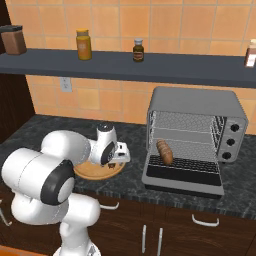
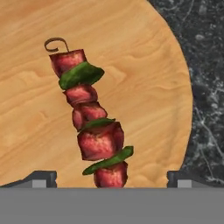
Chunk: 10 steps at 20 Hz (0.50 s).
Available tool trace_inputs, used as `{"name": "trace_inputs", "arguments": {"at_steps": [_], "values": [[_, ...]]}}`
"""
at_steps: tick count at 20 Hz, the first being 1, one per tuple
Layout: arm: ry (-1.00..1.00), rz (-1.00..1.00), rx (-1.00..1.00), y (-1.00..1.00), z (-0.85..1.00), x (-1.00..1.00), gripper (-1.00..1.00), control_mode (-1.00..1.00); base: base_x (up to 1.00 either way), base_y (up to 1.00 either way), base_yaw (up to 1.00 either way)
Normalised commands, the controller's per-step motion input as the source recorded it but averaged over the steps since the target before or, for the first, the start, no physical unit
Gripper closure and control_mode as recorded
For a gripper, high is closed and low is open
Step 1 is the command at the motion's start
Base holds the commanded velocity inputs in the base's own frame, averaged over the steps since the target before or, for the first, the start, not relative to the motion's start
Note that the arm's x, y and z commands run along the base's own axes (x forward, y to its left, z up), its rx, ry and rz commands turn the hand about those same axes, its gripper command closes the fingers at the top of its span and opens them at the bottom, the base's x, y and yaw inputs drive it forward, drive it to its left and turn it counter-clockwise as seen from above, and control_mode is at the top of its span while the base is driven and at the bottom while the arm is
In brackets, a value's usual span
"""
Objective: Pick up the kebab skewer and baguette bread, and place them inside the toaster oven. Close the toaster oven door and start by setting the timer.
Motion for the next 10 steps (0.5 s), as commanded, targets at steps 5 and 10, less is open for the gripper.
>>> {"name": "trace_inputs", "arguments": {"at_steps": [5,10], "values": [[0.00,0.00,0.00,0.08,-0.22,0.06,-1.00,-1.00,0.00,0.00,0.00],[0.00,0.01,0.00,0.00,-0.22,0.16,-1.00,-1.00,0.00,0.00,0.00]]}}
